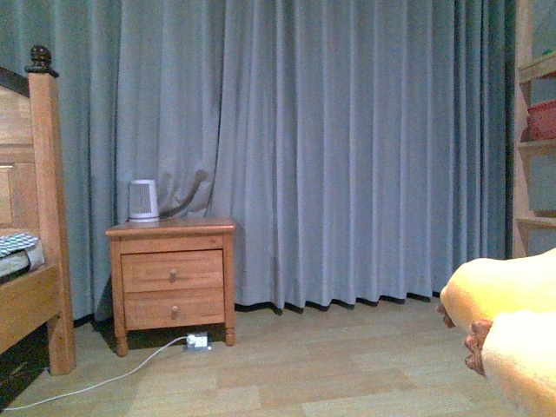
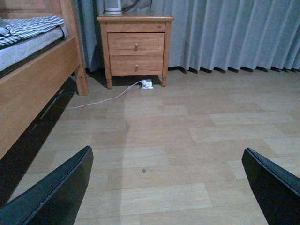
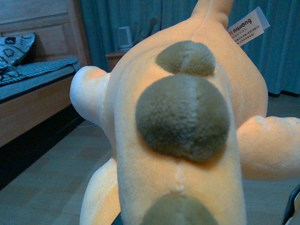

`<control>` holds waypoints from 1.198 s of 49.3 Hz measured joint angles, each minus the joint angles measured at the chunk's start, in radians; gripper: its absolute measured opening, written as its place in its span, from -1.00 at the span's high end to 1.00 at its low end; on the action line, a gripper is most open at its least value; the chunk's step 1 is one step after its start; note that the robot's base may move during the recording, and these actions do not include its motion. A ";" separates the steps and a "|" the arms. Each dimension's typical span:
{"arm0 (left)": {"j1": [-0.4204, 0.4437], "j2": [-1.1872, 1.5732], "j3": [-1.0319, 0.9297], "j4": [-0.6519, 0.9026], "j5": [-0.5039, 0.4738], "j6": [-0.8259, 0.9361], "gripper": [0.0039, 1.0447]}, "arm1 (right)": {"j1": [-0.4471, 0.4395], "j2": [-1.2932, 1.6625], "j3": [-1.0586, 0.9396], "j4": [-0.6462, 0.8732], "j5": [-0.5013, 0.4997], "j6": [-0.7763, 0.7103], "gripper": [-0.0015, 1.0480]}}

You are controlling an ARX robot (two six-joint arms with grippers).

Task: Put away toys

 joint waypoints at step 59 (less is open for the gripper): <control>0.000 -0.001 0.000 0.000 0.000 0.000 -0.89 | 0.000 -0.001 0.000 -0.001 0.000 0.000 0.86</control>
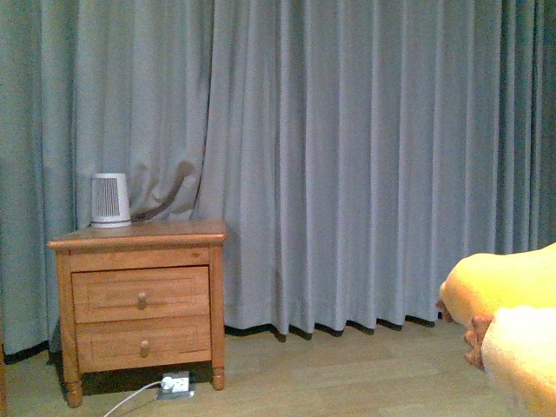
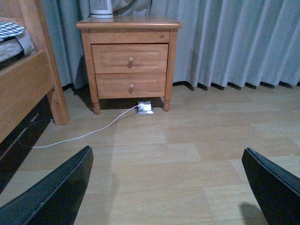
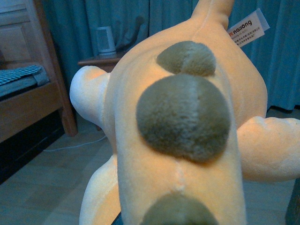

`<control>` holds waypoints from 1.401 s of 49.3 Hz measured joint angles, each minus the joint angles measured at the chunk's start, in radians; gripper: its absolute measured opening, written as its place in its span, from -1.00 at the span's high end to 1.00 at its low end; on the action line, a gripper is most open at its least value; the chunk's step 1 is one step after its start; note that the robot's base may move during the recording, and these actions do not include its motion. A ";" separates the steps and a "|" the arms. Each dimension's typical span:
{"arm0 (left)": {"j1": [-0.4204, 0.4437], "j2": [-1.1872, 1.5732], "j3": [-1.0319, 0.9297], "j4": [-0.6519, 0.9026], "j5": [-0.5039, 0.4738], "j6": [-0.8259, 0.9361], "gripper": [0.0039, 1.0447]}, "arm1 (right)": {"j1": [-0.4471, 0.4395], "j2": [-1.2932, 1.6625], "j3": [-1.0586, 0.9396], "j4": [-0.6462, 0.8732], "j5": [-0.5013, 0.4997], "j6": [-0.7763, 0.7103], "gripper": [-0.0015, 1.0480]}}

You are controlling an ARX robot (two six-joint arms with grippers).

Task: Put away toys

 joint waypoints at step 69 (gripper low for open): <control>0.000 0.000 0.000 0.000 -0.003 0.000 -0.89 | 0.001 -0.001 0.000 -0.001 -0.004 0.000 0.86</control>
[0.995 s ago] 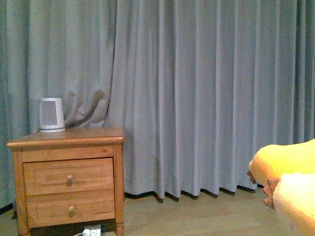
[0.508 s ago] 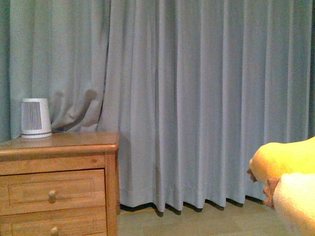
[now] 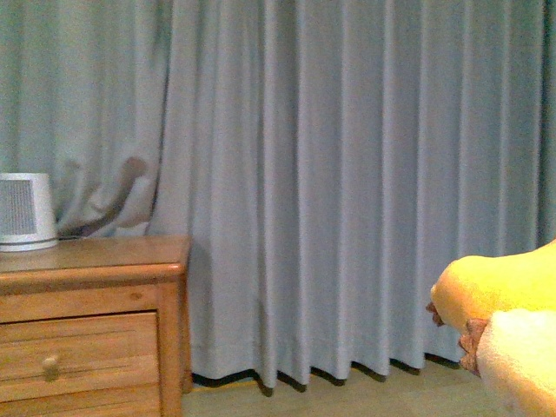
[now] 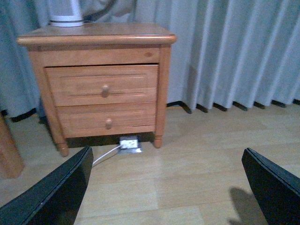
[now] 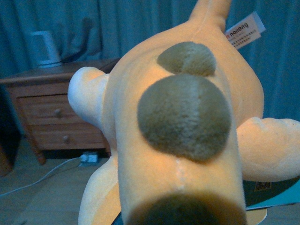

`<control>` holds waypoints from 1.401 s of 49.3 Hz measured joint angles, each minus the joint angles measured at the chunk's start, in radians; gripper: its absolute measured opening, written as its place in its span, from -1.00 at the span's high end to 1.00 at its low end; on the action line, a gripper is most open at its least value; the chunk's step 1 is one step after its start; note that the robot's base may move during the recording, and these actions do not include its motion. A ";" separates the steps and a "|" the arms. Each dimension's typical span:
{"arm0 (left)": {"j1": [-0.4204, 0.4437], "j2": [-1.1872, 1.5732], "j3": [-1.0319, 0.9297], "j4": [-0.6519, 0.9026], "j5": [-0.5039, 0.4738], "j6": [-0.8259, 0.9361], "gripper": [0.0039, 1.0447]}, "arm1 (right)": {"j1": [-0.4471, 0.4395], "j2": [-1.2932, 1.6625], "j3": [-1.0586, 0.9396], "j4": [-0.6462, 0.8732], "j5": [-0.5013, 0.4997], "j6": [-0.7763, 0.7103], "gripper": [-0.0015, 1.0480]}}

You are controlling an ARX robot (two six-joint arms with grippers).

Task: Put away toys

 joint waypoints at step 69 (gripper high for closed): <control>-0.002 0.000 0.000 0.000 0.006 0.000 -0.89 | -0.002 -0.001 0.000 -0.002 0.011 -0.003 0.86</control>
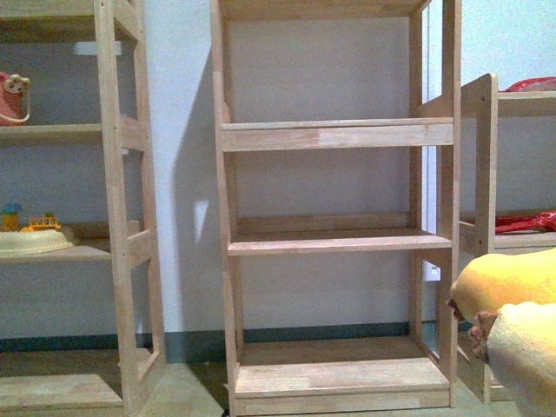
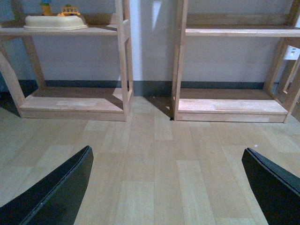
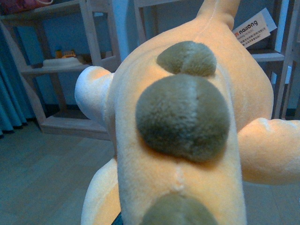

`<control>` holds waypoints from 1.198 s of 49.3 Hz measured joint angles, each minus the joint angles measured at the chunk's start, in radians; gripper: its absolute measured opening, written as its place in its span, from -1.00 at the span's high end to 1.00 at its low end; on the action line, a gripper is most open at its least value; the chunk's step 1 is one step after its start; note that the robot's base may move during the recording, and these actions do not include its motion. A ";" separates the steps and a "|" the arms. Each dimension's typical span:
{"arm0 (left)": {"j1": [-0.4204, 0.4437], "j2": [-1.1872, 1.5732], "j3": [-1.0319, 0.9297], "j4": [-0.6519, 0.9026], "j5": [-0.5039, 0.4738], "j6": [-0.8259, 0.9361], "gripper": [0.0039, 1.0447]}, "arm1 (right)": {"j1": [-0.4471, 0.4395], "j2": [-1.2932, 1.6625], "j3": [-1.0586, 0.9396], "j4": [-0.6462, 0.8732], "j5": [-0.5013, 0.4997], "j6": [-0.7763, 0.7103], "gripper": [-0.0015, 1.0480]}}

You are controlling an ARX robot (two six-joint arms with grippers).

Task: Put away toys

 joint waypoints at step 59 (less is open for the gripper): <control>0.000 0.000 0.000 0.000 -0.002 0.000 -0.89 | 0.000 0.000 0.000 0.000 -0.006 0.000 0.86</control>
